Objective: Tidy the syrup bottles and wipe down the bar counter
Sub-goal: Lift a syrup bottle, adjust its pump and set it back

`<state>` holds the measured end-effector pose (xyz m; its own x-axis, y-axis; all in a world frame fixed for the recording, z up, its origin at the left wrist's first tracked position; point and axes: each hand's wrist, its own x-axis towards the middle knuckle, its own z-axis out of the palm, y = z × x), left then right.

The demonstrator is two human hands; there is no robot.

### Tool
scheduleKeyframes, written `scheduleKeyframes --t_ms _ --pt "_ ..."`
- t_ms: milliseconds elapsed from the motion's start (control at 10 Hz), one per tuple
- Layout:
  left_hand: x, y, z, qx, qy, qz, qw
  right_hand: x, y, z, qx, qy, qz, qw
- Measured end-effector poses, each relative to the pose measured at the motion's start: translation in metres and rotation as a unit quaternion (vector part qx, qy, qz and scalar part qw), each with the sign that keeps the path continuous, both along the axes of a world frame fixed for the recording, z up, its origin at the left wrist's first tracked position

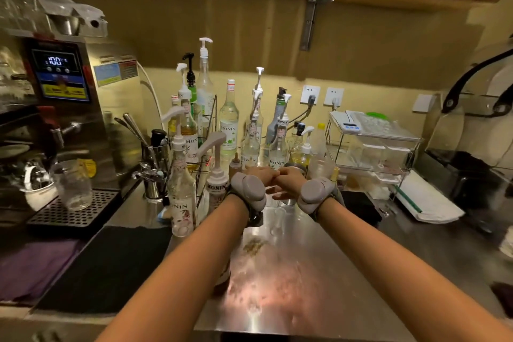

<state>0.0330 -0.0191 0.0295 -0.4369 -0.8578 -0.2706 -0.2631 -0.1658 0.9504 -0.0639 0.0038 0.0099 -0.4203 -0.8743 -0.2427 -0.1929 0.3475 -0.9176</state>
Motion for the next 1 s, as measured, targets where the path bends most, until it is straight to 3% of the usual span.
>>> scheduleKeyframes --t_ms 400,600,800,1000 --pt "0.068 0.028 -0.011 0.035 -0.065 -0.078 0.994 0.055 0.028 -0.024 0.021 0.001 0.000 1.000" --pt "0.107 0.030 -0.006 0.075 -0.096 -0.112 0.986 0.087 0.020 -0.015 0.030 0.014 0.053 0.998" --pt "0.134 0.022 -0.007 0.058 -0.115 -0.104 0.986 0.103 0.003 -0.022 0.033 0.053 0.085 0.994" --pt "0.144 0.006 -0.018 0.030 -0.066 -0.022 0.997 0.107 -0.005 -0.029 -0.047 0.081 0.042 0.995"
